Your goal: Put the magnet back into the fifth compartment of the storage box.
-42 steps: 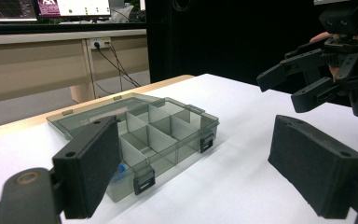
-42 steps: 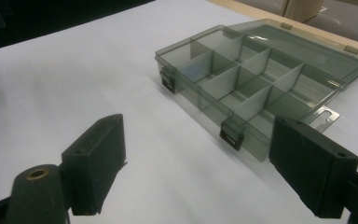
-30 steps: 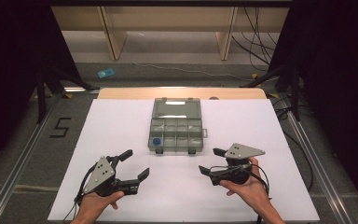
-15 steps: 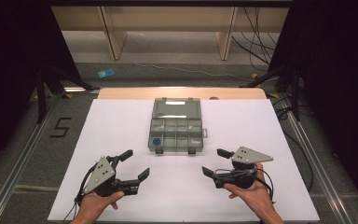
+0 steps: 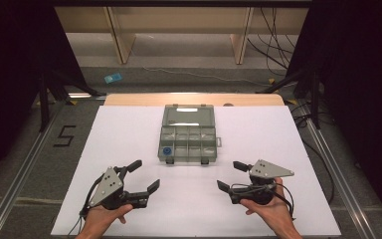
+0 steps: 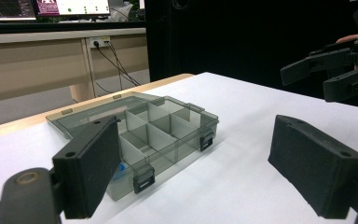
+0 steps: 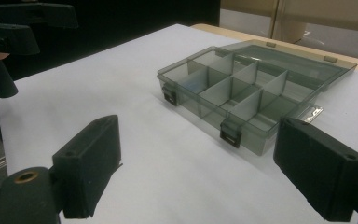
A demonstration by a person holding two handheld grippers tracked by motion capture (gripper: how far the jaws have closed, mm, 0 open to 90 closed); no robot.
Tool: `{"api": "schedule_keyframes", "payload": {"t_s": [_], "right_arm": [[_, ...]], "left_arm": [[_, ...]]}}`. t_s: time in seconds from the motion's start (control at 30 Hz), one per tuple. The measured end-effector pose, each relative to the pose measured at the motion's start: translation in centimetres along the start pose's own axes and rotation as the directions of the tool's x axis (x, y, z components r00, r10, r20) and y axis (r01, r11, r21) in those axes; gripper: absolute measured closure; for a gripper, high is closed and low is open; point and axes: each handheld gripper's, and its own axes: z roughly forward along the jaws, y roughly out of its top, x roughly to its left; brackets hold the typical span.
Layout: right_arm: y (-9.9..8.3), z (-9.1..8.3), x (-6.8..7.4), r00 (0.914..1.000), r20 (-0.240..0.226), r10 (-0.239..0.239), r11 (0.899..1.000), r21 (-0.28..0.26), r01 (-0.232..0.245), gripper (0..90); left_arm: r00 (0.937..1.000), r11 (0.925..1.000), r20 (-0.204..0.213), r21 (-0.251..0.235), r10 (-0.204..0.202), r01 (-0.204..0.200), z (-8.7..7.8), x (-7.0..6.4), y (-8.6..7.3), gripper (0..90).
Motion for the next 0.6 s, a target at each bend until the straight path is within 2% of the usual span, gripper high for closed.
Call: {"api": "schedule_keyframes", "payload": {"t_s": [0.03,0.1,0.33,0.47,0.5,0.6], "right_arm": [[0.0,0.0,-0.1,0.9999,0.009,-0.012,1.0,-0.008,0.012,15.8],[-0.1,-0.2,0.0,1.0,0.0,0.006,1.0,-0.004,-0.006,15.8],[-0.4,-0.6,0.0,0.9999,0.015,0.003,1.0,-0.025,-0.002,15.9],[-0.6,-0.9,0.0,0.9999,0.016,0.007,1.0,-0.011,-0.006,15.7],[-0.7,-0.8,-0.1,0.9999,0.009,0.007,1.0,-0.03,-0.007,15.7],[-0.8,-1.1,0.0,0.9999,0.014,0.01,1.0,-0.011,-0.009,15.7]], "left_arm": [[1.0,1.0,0.0,0.0,0.0,0.0,0.0,0.0,0.0,15.9],[1.0,1.0,0.0,0.0,0.0,0.0,0.0,0.0,0.0,15.9],[1.0,1.0,0.005,0.001,0.005,-0.005,0.0,-0.1,-0.1,16.0],[1.0,1.0,0.004,0.001,0.004,-0.004,0.0,-0.1,-0.1,15.9],[1.0,1.0,0.004,0.001,0.005,-0.005,0.0,-0.1,-0.1,15.9],[1.0,1.0,0.004,0.001,0.005,-0.005,0.0,-0.1,-0.1,15.9]]}}
